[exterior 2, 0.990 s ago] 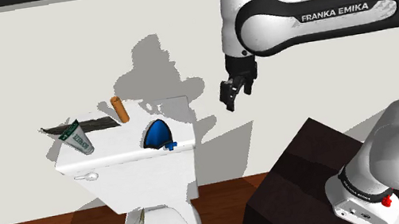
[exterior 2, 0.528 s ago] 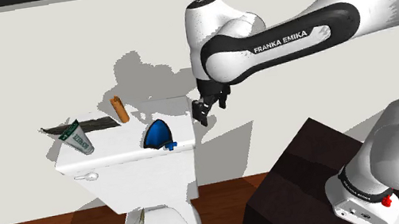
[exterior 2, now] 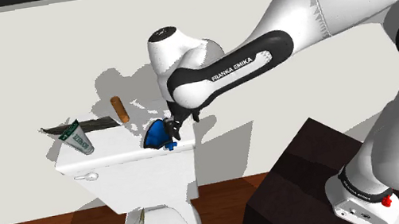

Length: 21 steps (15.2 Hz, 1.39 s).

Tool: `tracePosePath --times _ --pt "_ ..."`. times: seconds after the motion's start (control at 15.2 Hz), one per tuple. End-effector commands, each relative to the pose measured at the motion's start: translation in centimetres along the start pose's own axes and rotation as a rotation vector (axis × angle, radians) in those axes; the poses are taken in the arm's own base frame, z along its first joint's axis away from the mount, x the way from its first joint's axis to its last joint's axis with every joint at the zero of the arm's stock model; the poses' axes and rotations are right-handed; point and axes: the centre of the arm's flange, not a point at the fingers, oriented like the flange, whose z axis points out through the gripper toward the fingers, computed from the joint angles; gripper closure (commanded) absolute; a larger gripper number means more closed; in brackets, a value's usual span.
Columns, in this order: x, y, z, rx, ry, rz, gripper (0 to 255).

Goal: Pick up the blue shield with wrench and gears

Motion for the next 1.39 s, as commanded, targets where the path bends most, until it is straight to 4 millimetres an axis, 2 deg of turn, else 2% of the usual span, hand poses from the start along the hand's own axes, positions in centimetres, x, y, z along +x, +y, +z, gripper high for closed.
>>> tracePosePath --times 0.0,0.26,0.79,0.92,0.99,1.32 --pt "1.7 -1.6 1.3 -0.01 0.004 0.003 0" --pt "5.1 -4.8 3.9 -0.03 0.011 0.008 0" --pt "5.6 -5.0 8.1 -0.031 0.012 0.008 0" --pt "5.6 -5.0 8.1 -0.031 0.012 0.008 0" --pt "5.6 -5.0 8.1 -0.031 0.012 0.008 255" --pt "5.6 -5.0 8.1 -0.031 0.012 0.008 255"
